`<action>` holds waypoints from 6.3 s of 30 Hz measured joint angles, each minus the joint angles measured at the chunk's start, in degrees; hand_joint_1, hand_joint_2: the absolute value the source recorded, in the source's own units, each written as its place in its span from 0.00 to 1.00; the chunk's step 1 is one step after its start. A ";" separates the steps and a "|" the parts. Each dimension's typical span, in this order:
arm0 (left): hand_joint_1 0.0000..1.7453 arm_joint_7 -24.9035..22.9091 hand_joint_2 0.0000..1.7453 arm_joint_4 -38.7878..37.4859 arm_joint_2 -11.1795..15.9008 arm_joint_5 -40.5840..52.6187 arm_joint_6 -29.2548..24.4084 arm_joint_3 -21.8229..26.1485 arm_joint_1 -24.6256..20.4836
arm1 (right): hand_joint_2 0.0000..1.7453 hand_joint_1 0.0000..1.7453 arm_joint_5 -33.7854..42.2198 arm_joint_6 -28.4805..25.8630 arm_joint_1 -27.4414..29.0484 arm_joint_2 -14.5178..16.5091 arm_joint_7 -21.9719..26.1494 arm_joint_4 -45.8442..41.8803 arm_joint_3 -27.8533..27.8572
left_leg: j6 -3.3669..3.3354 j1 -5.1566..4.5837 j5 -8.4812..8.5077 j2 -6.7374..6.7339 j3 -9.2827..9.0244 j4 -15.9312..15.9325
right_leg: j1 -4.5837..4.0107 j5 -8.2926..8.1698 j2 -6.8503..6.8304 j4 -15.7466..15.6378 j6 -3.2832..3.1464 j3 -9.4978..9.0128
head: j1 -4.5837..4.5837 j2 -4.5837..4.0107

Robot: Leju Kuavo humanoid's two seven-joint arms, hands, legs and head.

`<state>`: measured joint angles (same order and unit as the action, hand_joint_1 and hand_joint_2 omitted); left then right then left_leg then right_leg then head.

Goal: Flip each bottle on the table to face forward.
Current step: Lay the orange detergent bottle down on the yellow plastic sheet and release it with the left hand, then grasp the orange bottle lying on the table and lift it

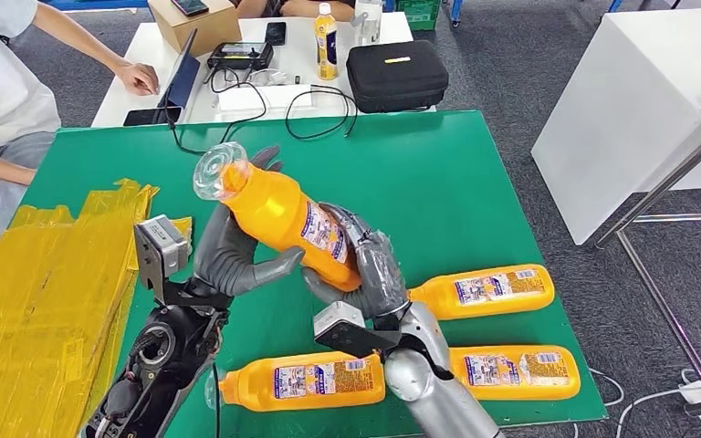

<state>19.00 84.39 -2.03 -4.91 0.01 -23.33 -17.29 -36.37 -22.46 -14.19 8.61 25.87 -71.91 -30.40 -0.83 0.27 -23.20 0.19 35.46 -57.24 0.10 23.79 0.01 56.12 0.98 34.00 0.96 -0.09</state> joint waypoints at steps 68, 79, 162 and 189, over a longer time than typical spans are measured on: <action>1.00 2.67 1.00 -1.95 1.01 -0.69 -14.28 11.38 -0.03 | 1.00 0.00 8.79 -6.95 8.81 -4.13 1.05 -17.13 2.22 | 0.05 0.01 -0.04 0.00 -0.03 0.00 | 0.00 0.02 0.00 -0.01 -0.01 -0.01 | -0.01 0.01; 1.00 -2.11 1.00 -2.35 4.67 43.68 -34.73 15.87 -1.16 | 1.00 0.00 14.21 -4.22 14.89 -4.92 1.34 -29.07 12.08 | 0.05 0.01 -0.05 0.00 -0.03 0.00 | 0.00 0.02 0.01 -0.01 -0.01 0.00 | -0.01 0.01; 0.00 -2.46 1.00 -59.93 12.64 63.35 -8.72 19.52 -14.95 | 1.00 0.00 18.16 8.38 10.86 -9.52 -4.15 -27.17 14.30 | 0.10 0.01 -0.04 0.08 -0.83 0.07 | 0.00 0.07 -0.06 -0.01 -0.03 -0.88 | -0.04 0.01; 0.00 0.21 1.00 -22.37 1.91 41.11 -18.16 18.32 -1.37 | 1.00 0.00 14.44 6.36 15.65 -7.92 -6.09 -27.91 15.97 | 0.06 -0.02 -0.08 0.03 -0.10 0.00 | 0.05 0.03 -0.04 -0.02 -0.01 -0.06 | -0.04 0.01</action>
<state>19.21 62.02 -0.13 36.19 -18.15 -5.02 -18.66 -21.93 -16.10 1.47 0.68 19.78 -99.82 -14.43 -0.77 0.25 -23.28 0.21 35.36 -57.23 0.14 23.82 -0.03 56.11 0.97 33.94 0.92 -0.09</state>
